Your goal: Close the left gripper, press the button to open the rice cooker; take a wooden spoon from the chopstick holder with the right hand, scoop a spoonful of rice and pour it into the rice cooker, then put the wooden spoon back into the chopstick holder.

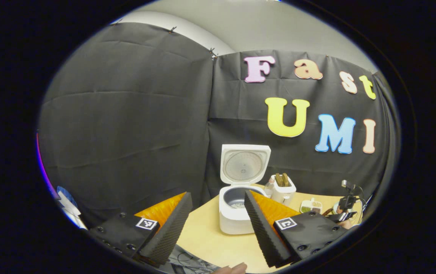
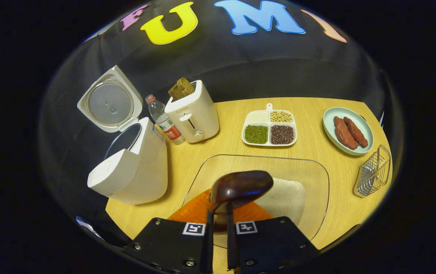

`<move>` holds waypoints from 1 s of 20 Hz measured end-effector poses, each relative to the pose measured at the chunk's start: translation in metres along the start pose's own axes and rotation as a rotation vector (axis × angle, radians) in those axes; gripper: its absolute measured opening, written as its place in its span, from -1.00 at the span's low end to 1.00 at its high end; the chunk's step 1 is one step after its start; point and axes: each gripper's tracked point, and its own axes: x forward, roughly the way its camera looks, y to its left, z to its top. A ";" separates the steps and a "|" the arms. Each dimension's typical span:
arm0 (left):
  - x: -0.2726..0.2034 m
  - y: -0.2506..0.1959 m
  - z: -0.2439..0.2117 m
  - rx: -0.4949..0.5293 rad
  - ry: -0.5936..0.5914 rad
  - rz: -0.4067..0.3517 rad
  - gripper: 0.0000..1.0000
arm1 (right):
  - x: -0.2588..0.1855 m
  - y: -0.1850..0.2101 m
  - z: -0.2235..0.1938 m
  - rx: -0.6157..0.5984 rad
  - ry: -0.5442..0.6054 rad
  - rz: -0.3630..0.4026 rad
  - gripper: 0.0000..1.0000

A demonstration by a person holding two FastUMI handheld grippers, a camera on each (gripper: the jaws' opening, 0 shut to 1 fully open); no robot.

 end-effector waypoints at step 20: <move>0.000 -0.003 0.014 0.024 -0.011 -0.012 1.00 | -0.048 -0.021 0.045 0.639 -0.111 0.199 -0.70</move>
